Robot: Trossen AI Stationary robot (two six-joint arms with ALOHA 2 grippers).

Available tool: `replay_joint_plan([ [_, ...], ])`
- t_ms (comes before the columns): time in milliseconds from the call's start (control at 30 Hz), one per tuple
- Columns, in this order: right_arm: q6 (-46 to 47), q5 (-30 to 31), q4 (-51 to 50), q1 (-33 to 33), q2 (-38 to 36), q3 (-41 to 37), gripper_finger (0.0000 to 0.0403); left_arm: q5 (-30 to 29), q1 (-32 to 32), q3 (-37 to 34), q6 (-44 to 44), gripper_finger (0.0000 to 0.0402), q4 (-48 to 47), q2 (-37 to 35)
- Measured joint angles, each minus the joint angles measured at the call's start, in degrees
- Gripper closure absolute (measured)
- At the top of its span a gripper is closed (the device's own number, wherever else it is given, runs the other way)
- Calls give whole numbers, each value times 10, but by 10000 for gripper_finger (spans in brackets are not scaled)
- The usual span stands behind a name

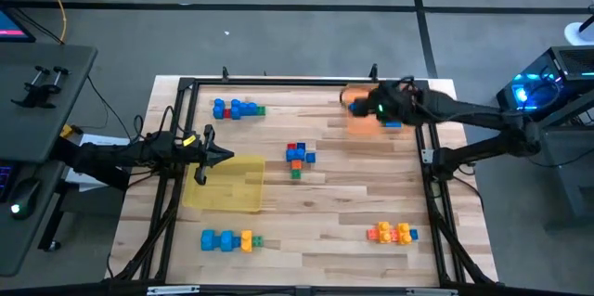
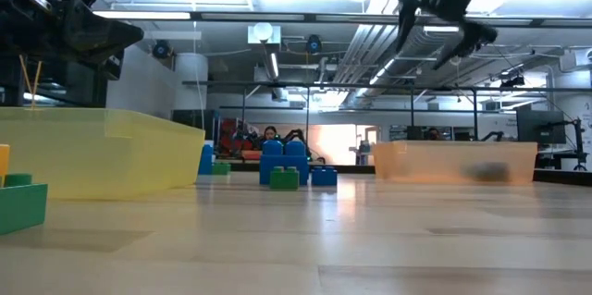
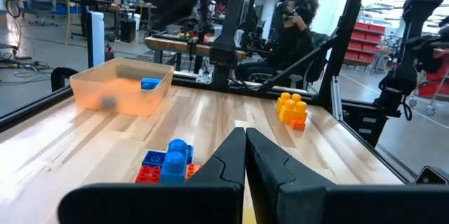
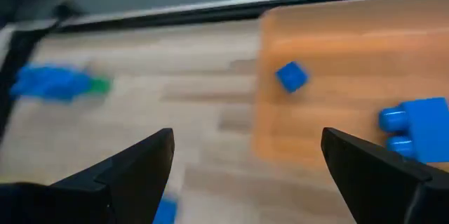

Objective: Sort blocks by size
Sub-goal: Put the small blue 4 stud game piece into the yellow bin

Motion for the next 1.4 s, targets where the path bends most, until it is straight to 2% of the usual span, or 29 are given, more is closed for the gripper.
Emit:
replay_joint_plan([
  [167, -107, -112, 24, -145, 88, 0, 46, 0, 0, 0, 0, 401, 0, 0],
  [267, -178, -181, 42, -209, 161, 0, 46, 0, 0, 0, 0, 401, 0, 0],
  [400, -218, -203, 60, -274, 241, 0, 47, 0, 0, 0, 0, 401, 0, 0],
  [533, -230, -229, 108, -316, 294, 0, 66, 0, 0, 0, 0, 401, 0, 0],
  [767, -191, -238, 168, -318, 317, 0, 99, 0, 0, 0, 0, 401, 0, 0],
  [1000, -154, -201, 168, -287, 325, 0, 101, 0, 0, 0, 0, 401, 0, 0],
  [1233, -118, -183, 159, -270, 367, 0, 101, 0, 0, 0, 0, 401, 0, 0],
  [1400, -153, -187, 144, -268, 372, 2, 101, 0, 0, 0, 0, 401, 0, 0],
])
